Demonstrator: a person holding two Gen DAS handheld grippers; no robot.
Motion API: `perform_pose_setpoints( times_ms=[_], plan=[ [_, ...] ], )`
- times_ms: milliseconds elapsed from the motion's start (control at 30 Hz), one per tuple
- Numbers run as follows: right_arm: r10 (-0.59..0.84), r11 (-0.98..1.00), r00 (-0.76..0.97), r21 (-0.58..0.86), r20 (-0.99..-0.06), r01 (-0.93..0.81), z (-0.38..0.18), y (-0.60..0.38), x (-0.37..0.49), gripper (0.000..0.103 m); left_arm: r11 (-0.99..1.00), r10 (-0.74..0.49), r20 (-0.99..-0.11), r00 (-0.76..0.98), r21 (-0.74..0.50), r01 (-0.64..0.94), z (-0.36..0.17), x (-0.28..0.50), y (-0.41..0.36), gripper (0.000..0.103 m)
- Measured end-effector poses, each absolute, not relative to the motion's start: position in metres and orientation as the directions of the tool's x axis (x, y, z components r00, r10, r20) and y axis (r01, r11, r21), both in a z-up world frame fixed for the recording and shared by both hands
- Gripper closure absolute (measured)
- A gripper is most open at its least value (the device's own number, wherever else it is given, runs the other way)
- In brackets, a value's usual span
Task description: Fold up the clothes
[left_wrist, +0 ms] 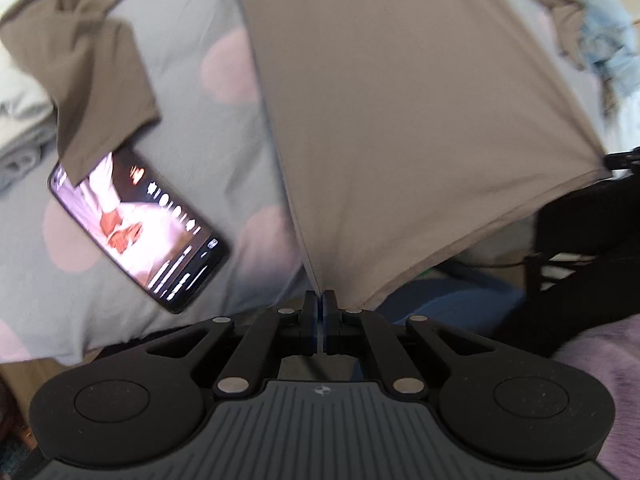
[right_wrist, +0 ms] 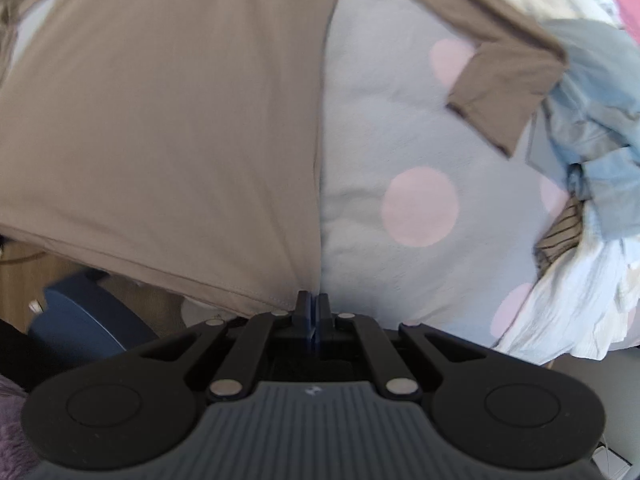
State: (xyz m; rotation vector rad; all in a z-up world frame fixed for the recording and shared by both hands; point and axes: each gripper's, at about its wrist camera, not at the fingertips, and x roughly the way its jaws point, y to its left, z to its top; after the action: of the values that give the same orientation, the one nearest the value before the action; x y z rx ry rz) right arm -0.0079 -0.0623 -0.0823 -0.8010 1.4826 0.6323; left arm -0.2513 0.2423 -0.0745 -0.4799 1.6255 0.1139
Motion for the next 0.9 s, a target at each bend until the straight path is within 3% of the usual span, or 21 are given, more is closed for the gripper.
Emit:
perform_pose_setpoints(
  times_ms=[333, 367, 400, 467, 700, 900],
  plan=[
    [-0.206, 0.556, -0.004, -0.114, -0.979, -0.823, -0.135, -0.043, -0.009, 0.099, 0.919, -0.201, -0.970, -0.135, -0.140, -0.368, -0.121, -0.231, 0.244, 0.102],
    [-0.194, 0.566, -0.008, -0.106, -0.981, -0.818, -0.131, -0.044, -0.007, 0.096, 0.918, -0.202, -0.971, -0.132, -0.140, -0.371, -0.119, -0.230, 0.245, 0.098],
    [-0.179, 0.578, -0.012, -0.096, -0.984, -0.811, -0.126, -0.045, -0.004, 0.085, 0.916, -0.202, -0.971, -0.129, -0.141, -0.374, -0.118, -0.230, 0.246, 0.093],
    [-0.149, 0.601, -0.019, -0.075, -0.989, -0.796, -0.117, -0.047, 0.001, 0.077, 0.906, -0.219, -0.971, -0.097, -0.166, -0.390, -0.109, -0.229, 0.250, 0.077],
    [-0.004, 0.636, 0.045, -0.037, -0.999, -0.771, -0.068, -0.035, 0.020, 0.077, 0.893, -0.159, -0.985, 0.067, -0.172, -0.415, -0.056, -0.220, 0.283, 0.077],
    [0.132, 0.633, 0.056, 0.040, -0.990, -0.773, -0.053, 0.015, 0.030, 0.076, 0.891, -0.010, -0.995, 0.094, -0.052, -0.451, -0.053, -0.202, 0.326, 0.077]
  ],
)
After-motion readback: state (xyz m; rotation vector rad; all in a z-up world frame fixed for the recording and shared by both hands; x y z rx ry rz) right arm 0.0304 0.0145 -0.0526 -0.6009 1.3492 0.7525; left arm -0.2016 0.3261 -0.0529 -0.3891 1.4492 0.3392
